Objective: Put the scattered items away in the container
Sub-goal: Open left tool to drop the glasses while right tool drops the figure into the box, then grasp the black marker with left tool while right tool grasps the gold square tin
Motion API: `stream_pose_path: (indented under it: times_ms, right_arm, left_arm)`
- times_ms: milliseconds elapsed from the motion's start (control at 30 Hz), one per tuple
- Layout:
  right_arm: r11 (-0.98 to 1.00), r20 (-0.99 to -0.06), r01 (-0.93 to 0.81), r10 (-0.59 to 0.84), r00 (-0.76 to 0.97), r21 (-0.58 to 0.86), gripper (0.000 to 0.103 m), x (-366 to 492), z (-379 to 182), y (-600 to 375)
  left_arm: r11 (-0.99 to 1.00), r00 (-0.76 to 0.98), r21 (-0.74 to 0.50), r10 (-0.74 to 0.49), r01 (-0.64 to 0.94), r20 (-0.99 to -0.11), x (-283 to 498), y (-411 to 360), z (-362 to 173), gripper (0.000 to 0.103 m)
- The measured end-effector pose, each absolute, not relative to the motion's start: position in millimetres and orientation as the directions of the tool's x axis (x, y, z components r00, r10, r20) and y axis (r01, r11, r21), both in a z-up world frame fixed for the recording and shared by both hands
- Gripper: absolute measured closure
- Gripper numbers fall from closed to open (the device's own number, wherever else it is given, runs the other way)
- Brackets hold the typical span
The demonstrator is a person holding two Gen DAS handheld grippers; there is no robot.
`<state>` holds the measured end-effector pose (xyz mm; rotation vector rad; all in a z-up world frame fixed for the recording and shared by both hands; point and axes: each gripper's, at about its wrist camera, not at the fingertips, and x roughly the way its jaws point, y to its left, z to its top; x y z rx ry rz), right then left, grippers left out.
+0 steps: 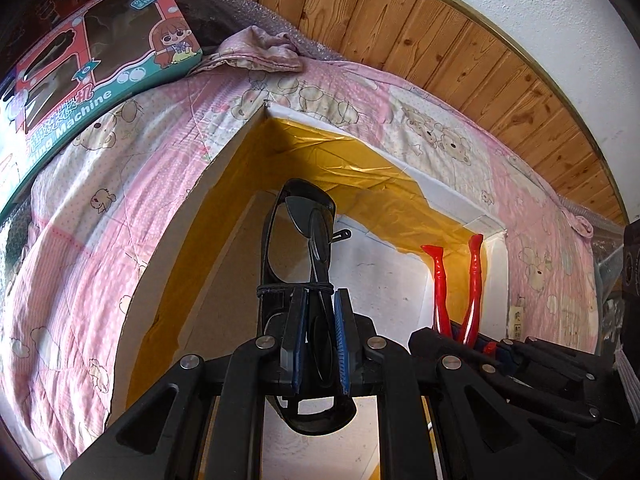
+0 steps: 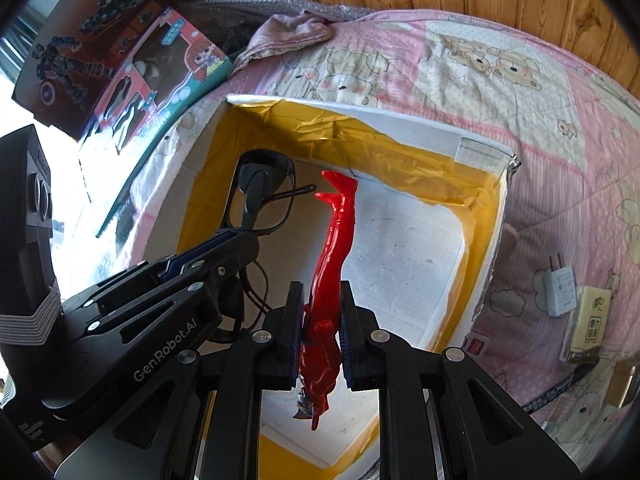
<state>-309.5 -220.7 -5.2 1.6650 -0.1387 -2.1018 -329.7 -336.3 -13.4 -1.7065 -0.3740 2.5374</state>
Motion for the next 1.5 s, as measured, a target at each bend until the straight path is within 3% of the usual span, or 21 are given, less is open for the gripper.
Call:
stream_pose_path:
  times_ms: [267,400,667,900,1067,1200,1500]
  right_arm:
    - [-0.893,-0.904,0.289,-0.399,-0.151,0.346,0.085,-320.1,-17.7,-222.8]
    - [-0.881,-0.880,0.278,-0.440,-0.182,0.383,0.080,-313.8,-5.5,-209.9]
    - [-0.783,-0.728,0.294,-0.619,-0.293,0.548,0.077,-260.8,55.3,-149.6]
    - [-0.770,-0.696,0.263,-0.638,-0.328,0.582,0.077,-204.5,58.3,-84.8]
    - [-0.791,-0.700,0.156,-0.600,-0.388,0.592,0.076,-173.9,49.3,-16.8]
    - [-0.805,-0.721,0.017,-0.540,-0.434,0.593,0.075,-149.7,30.1,41.3]
    - [-0.844,-0.792,-0.178,-0.373,-0.483,0.506,0.064,-128.3,-10.6,121.4]
  left_arm:
    - [-0.984,-0.369,-0.176,0.150,0.038,-0.917,-344.5,-330.9,-29.3,0.088]
    - [-0.980,-0.369,-0.174,0.126,0.100,-0.921,-343.9,-343.8,-30.7,0.071]
    - [-0.960,-0.436,-0.254,0.180,0.118,-0.882,-293.1,-354.8,17.6,0.071]
    - [-0.963,-0.483,-0.269,0.241,-0.012,-0.842,-234.1,-306.0,59.6,0.071]
    - [-0.954,-0.484,-0.233,0.297,-0.189,-0.823,-205.7,-243.2,78.5,0.070]
    - [-0.925,-0.449,-0.234,0.354,-0.300,-0.821,-195.5,-193.1,78.3,0.063]
    - [-0.875,-0.297,-0.217,0.365,-0.432,-0.882,-197.4,-101.8,9.7,0.056]
